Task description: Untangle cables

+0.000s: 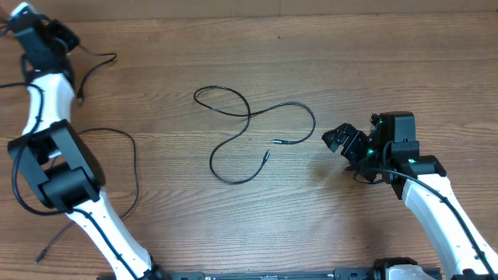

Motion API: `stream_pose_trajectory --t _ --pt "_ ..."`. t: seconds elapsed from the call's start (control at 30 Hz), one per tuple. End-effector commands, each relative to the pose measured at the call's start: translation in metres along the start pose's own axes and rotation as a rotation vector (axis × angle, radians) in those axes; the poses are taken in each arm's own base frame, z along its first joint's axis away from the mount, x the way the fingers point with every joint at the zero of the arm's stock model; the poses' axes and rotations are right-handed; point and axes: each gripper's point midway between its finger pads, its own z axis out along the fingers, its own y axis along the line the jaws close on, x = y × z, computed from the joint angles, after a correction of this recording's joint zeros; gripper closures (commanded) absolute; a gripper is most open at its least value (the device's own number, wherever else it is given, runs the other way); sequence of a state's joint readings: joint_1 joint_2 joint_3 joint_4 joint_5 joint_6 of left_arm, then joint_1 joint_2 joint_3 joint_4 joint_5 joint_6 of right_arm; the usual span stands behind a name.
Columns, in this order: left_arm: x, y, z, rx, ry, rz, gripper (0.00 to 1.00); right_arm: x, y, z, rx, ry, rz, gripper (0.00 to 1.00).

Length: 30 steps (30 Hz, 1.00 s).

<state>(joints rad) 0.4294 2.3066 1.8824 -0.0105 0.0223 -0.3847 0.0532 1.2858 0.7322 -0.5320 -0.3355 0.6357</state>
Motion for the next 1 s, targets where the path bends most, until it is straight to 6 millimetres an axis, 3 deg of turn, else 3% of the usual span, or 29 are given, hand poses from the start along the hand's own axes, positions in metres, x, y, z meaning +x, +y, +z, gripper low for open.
stream_pose_trajectory --t 0.0,0.23,0.27,0.3,0.33,0.4,0.43,0.53,0.63,0.8,0.97 --pt "-0.037 0.01 0.005 0.022 -0.03 0.006 0.96 -0.005 0.006 -0.002 -0.009 -0.016 -0.01 0.0" --pt "0.011 0.029 0.021 -0.004 0.116 -0.034 0.95 -0.005 0.006 -0.002 -0.009 -0.016 -0.01 0.0" --pt "0.015 0.028 0.022 -0.004 0.129 -0.035 0.88 -0.005 0.006 -0.002 -0.009 -0.016 -0.01 0.0" --pt "0.018 0.028 0.021 -0.005 0.139 -0.04 0.7 -0.005 0.006 -0.002 -0.009 -0.016 -0.01 0.0" --pt "0.02 0.027 0.021 0.002 0.148 -0.042 0.46 -0.005 0.006 -0.002 -0.009 -0.016 -0.01 0.0" --pt "0.019 0.019 0.019 0.039 0.158 -0.064 0.1 -0.005 0.006 -0.002 -0.009 -0.016 -0.01 0.0" --pt "0.017 0.015 0.018 0.058 0.165 -0.084 0.0 -0.005 0.006 -0.002 -0.009 -0.016 -0.01 0.0" --pt "0.011 0.002 0.012 0.105 0.198 -0.179 0.0 -0.005 0.006 -0.002 -0.009 -0.016 -0.01 0.0" --pt "-0.002 -0.026 0.001 0.23 0.23 -0.2 0.0 -0.005 0.006 -0.002 -0.009 -0.016 -0.01 0.0" --pt "-0.034 -0.09 -0.036 0.523 0.268 -0.174 0.0 -0.005 0.006 -0.002 -0.009 -0.016 -0.01 0.0" --pt "-0.068 -0.126 -0.073 0.626 0.29 -0.219 0.0 -0.005 0.006 -0.002 -0.009 -0.016 -0.01 0.0"
